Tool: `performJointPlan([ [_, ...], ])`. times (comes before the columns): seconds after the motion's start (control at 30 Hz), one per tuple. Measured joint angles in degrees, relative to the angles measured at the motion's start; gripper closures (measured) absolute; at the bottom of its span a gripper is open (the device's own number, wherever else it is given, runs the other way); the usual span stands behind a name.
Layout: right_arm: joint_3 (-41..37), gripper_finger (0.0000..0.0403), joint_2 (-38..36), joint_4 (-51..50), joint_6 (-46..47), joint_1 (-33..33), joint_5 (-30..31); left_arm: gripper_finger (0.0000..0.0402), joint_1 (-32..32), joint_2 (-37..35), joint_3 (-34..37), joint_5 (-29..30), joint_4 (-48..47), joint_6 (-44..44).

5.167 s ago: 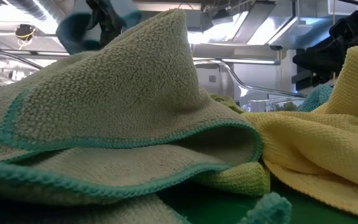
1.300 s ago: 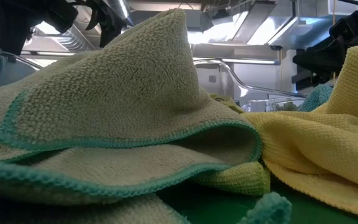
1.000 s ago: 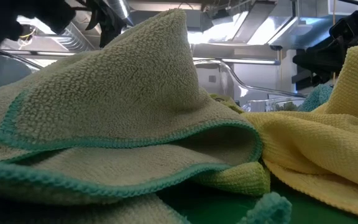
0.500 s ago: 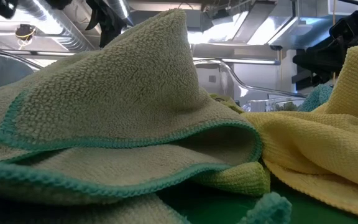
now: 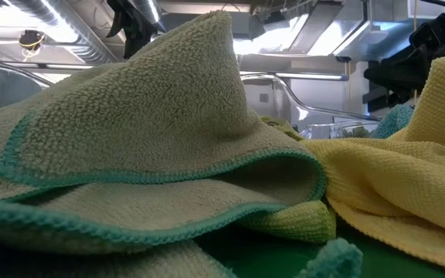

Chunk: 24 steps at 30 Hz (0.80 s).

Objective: Sort microfiber towel by color & place in baskets
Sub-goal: Put the blue microfiber towel into the left transparent bin

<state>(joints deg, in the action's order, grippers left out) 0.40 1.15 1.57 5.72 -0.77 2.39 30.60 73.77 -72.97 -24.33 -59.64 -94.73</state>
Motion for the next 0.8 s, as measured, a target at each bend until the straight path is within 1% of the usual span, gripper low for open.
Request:
performJointPlan([
  [0.1,0.0,0.0400,0.0,0.0,0.0,0.0,0.0,0.0287,4.5,0.6,0.0,6.4,2.9,-2.4],
  [0.2,0.0,0.0400,0.0,0.0,0.0,0.0,0.0,0.0287,8.0,2.0,0.0,11.4,4.1,-2.3],
  [0.33,0.0,0.0400,0.0,0.0,0.0,0.0,0.0,0.0287,10.8,4.2,0.0,13.8,3.9,-2.4],
  [0.5,0.0,0.0400,0.0,0.0,0.0,0.0,0.0,0.0287,12.4,7.5,0.0,13.0,3.9,-3.9],
  [0.6,0.0,0.0400,0.0,0.0,0.0,0.0,0.0,0.0287,13.0,9.6,0.0,9.8,3.4,-5.3],
  [0.73,0.0,0.0400,0.0,0.0,0.0,0.0,0.0,0.0287,13.5,13.1,0.0,4.4,0.2,-5.2],
  [0.8,0.0,0.0400,0.0,0.0,0.0,0.0,0.0,0.0287,13.5,14.5,0.0,3.1,-0.2,-5.2],
])
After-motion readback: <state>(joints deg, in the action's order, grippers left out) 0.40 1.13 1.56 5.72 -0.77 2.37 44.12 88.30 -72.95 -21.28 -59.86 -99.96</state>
